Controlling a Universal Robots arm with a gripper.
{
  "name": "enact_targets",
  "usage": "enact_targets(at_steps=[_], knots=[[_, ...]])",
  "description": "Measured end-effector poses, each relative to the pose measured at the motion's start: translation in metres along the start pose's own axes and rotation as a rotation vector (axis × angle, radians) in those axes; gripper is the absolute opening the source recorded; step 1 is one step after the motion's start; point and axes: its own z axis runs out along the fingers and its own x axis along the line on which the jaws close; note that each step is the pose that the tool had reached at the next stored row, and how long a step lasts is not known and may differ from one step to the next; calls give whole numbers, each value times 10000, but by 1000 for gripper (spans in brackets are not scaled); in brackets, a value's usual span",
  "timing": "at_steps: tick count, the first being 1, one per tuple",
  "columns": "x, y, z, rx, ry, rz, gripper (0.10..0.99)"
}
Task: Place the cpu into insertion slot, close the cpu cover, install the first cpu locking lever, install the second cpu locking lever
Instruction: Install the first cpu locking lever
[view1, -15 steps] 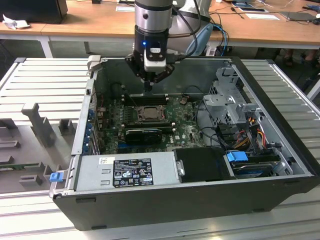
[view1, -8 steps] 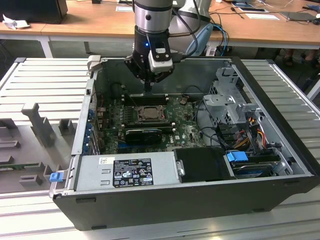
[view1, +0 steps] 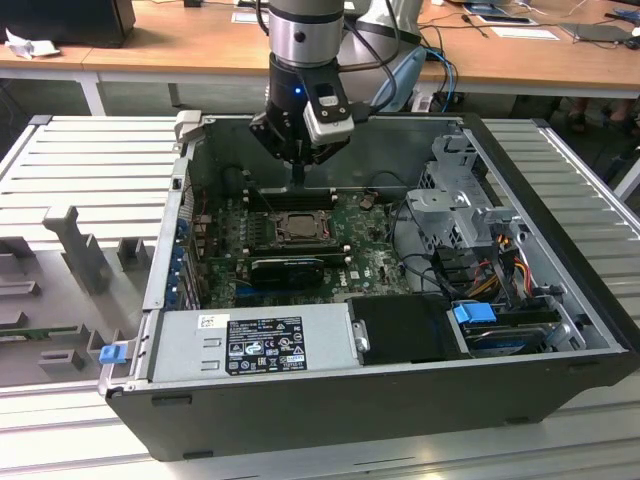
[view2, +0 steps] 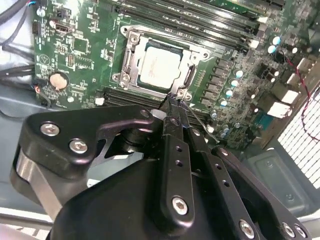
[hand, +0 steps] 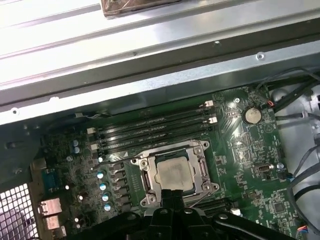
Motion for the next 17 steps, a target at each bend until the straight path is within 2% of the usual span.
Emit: enact_targets(at_steps=[5, 6, 8, 14, 17], knots=[[-1, 0, 5, 6, 36, -994, 106], [-1, 0, 8, 7, 52, -1492, 106], [-1, 0, 11, 11, 71, -2102, 106], [-1, -1, 18, 18, 119, -3390, 106], [-2, -1, 21, 18, 136, -3840, 106]])
